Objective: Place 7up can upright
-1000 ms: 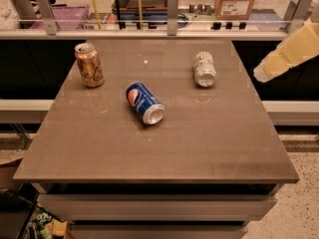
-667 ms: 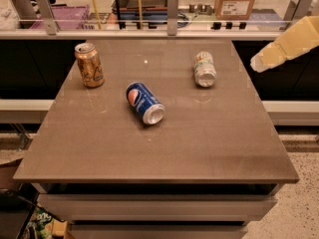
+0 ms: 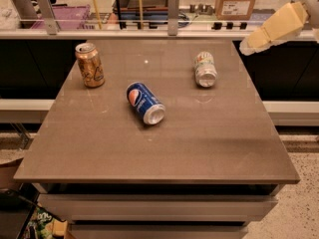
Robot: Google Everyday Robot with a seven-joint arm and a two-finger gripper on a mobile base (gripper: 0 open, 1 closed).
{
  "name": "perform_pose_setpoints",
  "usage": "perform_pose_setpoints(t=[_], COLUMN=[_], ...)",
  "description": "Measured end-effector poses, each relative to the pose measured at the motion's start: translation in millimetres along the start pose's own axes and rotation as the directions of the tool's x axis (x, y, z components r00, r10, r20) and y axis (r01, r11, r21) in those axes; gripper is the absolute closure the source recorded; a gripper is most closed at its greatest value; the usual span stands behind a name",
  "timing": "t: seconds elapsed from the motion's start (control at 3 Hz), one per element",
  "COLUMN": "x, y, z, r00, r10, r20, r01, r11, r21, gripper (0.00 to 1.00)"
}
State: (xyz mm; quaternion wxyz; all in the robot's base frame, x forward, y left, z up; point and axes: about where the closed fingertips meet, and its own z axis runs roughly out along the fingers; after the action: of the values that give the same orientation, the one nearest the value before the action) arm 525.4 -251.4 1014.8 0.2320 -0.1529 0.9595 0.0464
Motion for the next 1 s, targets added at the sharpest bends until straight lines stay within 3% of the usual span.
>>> perform_pose_setpoints(t=[0.33,0.67,1.0], x=[3.1,2.6,-3.1], y=[4.9,4.5,5.7], z=[0.0,-0.1,1.6], r00=[0.999,0.999,0.997], r10=[0.038,0.034,0.070], r20=[-0.022,-0.018,-0.041], r01=[-0.038,-0.034,-0.068], r11=[0.9993,0.9994,0.9969], r21=[-0.004,-0.004,0.039], gripper=[0.00,0.00,0.00])
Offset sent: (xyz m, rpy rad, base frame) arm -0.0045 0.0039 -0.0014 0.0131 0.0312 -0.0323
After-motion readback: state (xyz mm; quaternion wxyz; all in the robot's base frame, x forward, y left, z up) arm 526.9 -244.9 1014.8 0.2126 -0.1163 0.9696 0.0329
